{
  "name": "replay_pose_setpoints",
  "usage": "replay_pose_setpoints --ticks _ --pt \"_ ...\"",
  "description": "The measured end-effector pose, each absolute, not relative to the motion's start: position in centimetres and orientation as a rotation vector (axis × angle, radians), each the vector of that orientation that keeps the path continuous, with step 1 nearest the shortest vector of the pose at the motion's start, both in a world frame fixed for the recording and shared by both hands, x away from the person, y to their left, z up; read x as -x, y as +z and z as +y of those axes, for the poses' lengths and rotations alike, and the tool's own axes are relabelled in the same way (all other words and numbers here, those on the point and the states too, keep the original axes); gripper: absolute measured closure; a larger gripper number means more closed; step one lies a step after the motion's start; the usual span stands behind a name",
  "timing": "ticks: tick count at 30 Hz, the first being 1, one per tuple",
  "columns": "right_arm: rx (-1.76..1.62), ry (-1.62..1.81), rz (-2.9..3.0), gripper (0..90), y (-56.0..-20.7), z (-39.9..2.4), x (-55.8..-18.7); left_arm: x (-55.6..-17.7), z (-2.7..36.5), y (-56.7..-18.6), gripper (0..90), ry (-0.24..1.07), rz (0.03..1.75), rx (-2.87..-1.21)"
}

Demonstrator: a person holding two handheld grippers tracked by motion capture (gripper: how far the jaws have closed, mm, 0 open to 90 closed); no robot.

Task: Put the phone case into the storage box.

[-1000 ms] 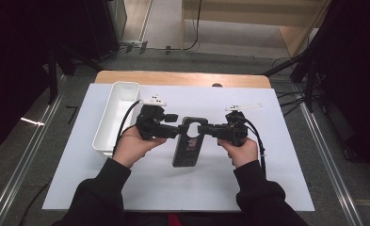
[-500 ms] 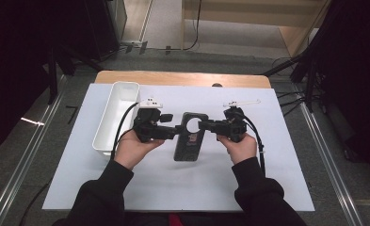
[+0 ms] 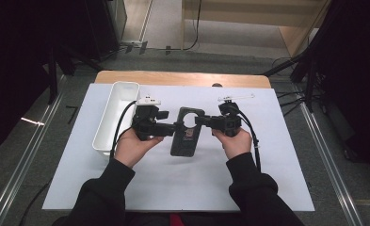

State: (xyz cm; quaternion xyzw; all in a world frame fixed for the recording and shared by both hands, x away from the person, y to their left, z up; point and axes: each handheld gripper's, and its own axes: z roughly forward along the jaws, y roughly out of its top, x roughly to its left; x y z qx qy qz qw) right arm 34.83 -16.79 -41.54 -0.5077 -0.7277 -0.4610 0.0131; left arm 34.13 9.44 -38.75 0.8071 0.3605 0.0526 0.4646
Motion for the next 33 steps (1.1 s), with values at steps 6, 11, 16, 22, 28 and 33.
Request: replay_pose_setpoints --ticks 6,11,16,22,28,33 --pt "1.614 -1.415 -2.273 70.1 -41.3 -16.1 -35.4 -34.3 9.3 -38.9 24.1 0.176 0.906 -1.993" --pt "1.631 -1.406 -2.284 70.1 -41.2 -15.5 -35.6 -34.5 9.4 -39.0 24.4 0.198 0.928 -1.974" --pt "1.650 -1.398 -2.278 70.1 -41.2 -15.1 -35.8 -34.7 9.5 -39.0 24.8 0.224 0.956 -1.964" --pt "1.655 -1.397 -2.279 70.1 -41.1 -14.6 -35.9 -34.8 9.4 -39.1 27.8 0.245 0.988 -1.953" --pt "1.660 -1.401 -2.271 70.1 -41.0 -14.2 -35.9 -34.8 9.3 -39.2 31.3 0.284 1.014 -1.944" --pt "1.661 -1.406 -2.269 70.1 -40.8 -13.8 -35.7 -34.8 9.3 -39.3 35.4 0.310 1.038 -1.945"
